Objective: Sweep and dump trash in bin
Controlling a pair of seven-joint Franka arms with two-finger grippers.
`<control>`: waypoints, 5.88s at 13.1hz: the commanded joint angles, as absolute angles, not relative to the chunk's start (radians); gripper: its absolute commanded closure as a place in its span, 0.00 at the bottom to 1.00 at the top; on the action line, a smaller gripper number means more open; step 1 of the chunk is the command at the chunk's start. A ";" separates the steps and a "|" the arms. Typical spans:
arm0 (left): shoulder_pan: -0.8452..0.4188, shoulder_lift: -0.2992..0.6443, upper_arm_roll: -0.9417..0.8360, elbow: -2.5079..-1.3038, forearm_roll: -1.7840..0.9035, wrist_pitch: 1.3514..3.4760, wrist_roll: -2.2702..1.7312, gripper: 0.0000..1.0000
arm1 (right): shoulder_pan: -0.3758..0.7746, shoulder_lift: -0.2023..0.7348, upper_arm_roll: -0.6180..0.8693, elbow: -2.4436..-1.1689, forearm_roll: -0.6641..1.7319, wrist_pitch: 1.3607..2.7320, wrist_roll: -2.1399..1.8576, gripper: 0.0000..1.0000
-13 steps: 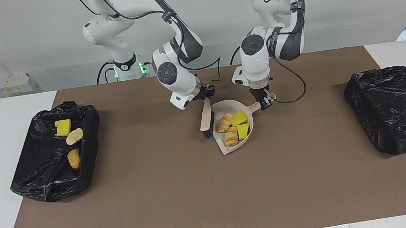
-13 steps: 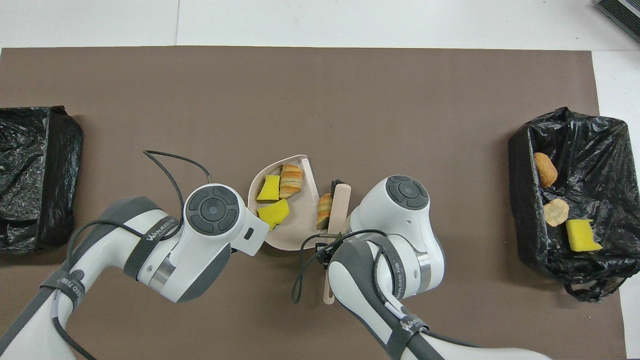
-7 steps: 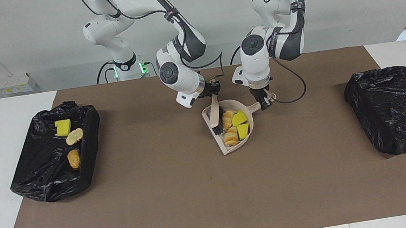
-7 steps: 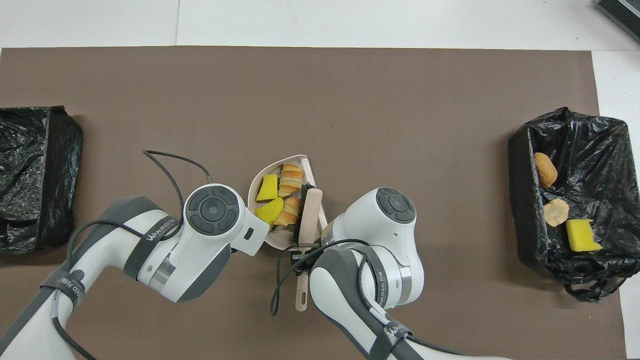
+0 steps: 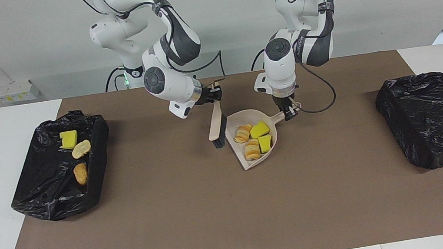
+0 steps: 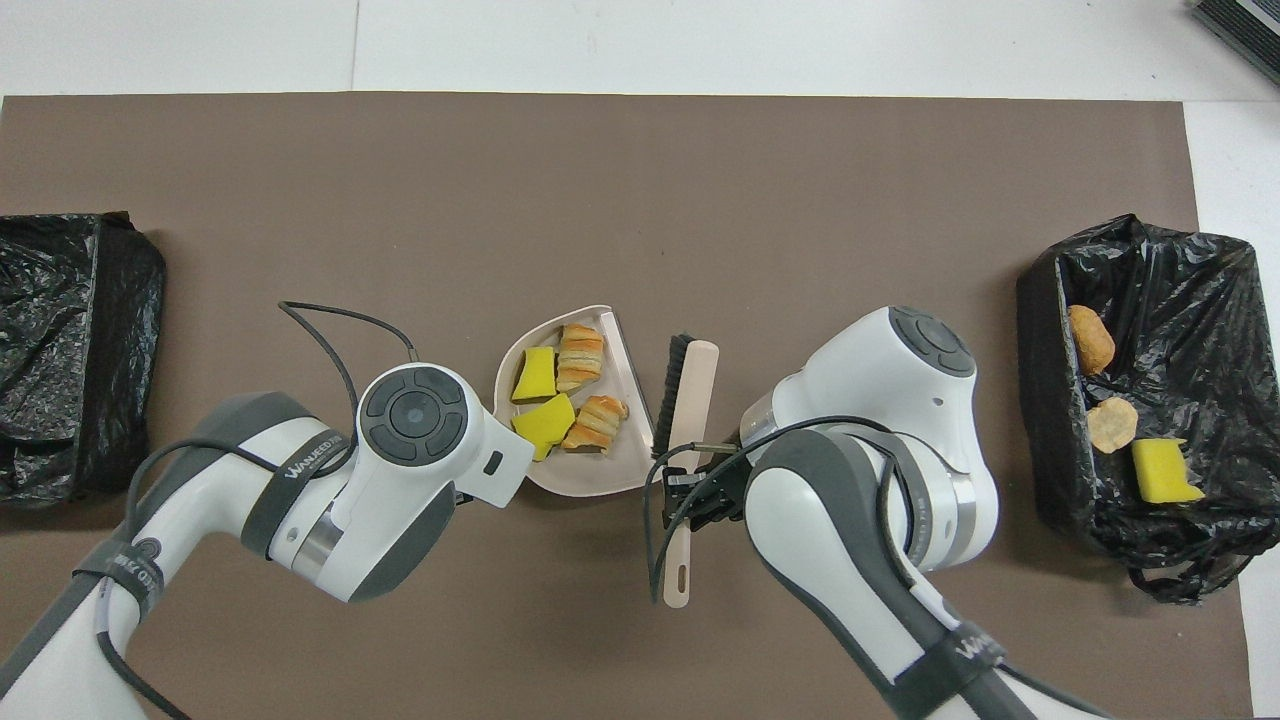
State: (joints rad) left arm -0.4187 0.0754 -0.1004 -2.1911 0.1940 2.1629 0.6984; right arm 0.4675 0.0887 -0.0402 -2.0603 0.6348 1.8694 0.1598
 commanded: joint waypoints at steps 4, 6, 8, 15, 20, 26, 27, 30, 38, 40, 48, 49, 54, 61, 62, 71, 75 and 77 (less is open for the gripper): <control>-0.310 -0.044 -0.104 -2.207 0.173 2.134 0.880 1.00 | 0.324 0.064 -0.035 -1.983 0.419 1.645 0.129 1.00; -0.275 -0.063 -0.101 -2.163 0.173 2.051 0.952 1.00 | 0.264 0.063 -0.035 -1.985 0.315 1.594 0.129 1.00; -0.188 -0.072 -0.101 -2.122 0.173 2.029 1.087 1.00 | 0.204 0.049 -0.031 -2.003 0.180 1.565 0.120 1.00; 0.089 -0.072 -0.097 -1.988 0.135 1.970 1.428 1.00 | 0.116 -0.021 -0.026 -2.123 -0.002 1.549 0.014 1.00; 0.227 -0.101 -0.084 -1.988 0.133 1.957 1.506 1.00 | 0.271 0.005 -0.023 -2.089 0.105 1.555 0.124 1.00; 0.440 -0.037 -0.077 -1.867 0.103 1.980 1.681 1.00 | 0.466 0.106 -0.021 -1.959 0.326 1.609 0.418 1.00; 0.469 -0.019 -0.077 -1.843 0.113 1.986 1.690 1.00 | 0.486 0.130 -0.021 -1.929 0.351 1.611 0.454 1.00; 0.555 0.034 -0.069 -1.792 0.120 2.046 1.787 1.00 | 0.601 0.194 -0.021 -1.863 0.391 1.644 0.585 1.00; 0.560 0.075 -0.051 -1.755 0.428 2.132 1.833 1.00 | 0.807 0.273 -0.021 -1.853 0.423 1.770 0.684 1.00; 0.549 0.084 -0.051 -1.755 0.524 2.164 1.829 1.00 | 0.813 0.268 -0.020 -1.858 0.451 1.793 0.684 1.00; 0.502 0.094 -0.054 -1.781 0.819 2.221 1.637 1.00 | 0.877 0.276 -0.021 -1.936 0.439 1.773 0.649 1.00; 0.502 0.094 -0.054 -1.779 0.839 2.229 1.637 1.00 | 0.887 0.269 -0.021 -1.947 0.431 1.772 0.631 1.00; 0.480 0.089 -0.055 -1.770 0.882 2.221 1.595 1.00 | 0.887 0.267 -0.021 -1.944 0.414 1.756 0.614 1.00; 0.462 0.058 -0.063 -1.741 0.933 2.192 1.612 1.00 | 0.842 0.249 -0.023 -1.899 0.416 1.703 0.614 0.00; 0.460 0.052 -0.063 -1.740 0.931 2.191 1.626 1.00 | 0.827 0.249 -0.023 -1.876 0.414 1.677 0.614 0.00; 0.270 0.029 -0.090 -1.758 0.729 1.973 1.640 1.00 | 0.536 0.186 -0.032 -1.827 0.335 1.663 0.339 0.00; 0.126 0.020 -0.089 -1.758 0.499 1.852 1.561 1.00 | 0.390 0.164 -0.034 -1.825 0.191 1.680 0.143 0.00; 0.042 0.020 -0.089 -1.764 0.360 1.792 1.377 1.00 | 0.313 0.167 -0.035 -1.798 0.144 1.701 0.019 0.00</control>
